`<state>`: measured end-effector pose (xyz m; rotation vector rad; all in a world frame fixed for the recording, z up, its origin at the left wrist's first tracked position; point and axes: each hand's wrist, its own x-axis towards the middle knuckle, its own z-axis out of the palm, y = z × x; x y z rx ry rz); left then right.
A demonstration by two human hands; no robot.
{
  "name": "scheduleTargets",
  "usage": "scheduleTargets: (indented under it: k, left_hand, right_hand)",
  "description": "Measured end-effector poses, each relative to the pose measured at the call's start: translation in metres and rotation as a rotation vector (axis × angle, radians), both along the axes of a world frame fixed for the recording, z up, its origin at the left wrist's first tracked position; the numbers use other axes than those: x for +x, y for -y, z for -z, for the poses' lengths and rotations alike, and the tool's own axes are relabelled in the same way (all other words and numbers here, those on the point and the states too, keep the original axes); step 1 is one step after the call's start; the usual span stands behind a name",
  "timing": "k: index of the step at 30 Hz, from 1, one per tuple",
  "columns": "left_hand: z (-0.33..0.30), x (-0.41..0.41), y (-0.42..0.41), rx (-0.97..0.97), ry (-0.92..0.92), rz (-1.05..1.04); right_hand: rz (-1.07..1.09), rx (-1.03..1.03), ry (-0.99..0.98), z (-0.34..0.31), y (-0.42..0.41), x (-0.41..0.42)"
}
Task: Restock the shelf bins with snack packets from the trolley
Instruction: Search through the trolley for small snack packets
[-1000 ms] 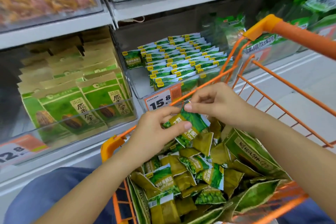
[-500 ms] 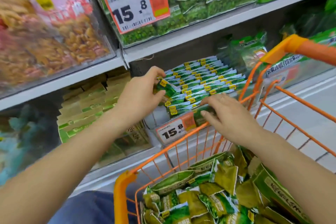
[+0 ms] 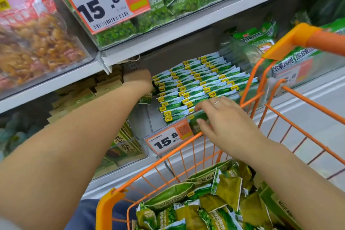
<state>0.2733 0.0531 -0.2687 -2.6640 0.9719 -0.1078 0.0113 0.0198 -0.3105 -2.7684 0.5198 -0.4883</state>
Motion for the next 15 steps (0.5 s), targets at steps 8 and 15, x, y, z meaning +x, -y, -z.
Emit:
scheduleTargets:
  k: [8, 15]
  left_hand:
    - [0.018, 0.022, 0.010, -0.127, -0.050, -0.063]
    - [0.034, 0.022, 0.017, -0.312, -0.114, -0.221]
  right_hand:
    - [-0.003, -0.021, -0.053, 0.001, 0.001, 0.006]
    - [0.038, -0.071, -0.031, 0.008, 0.001, 0.010]
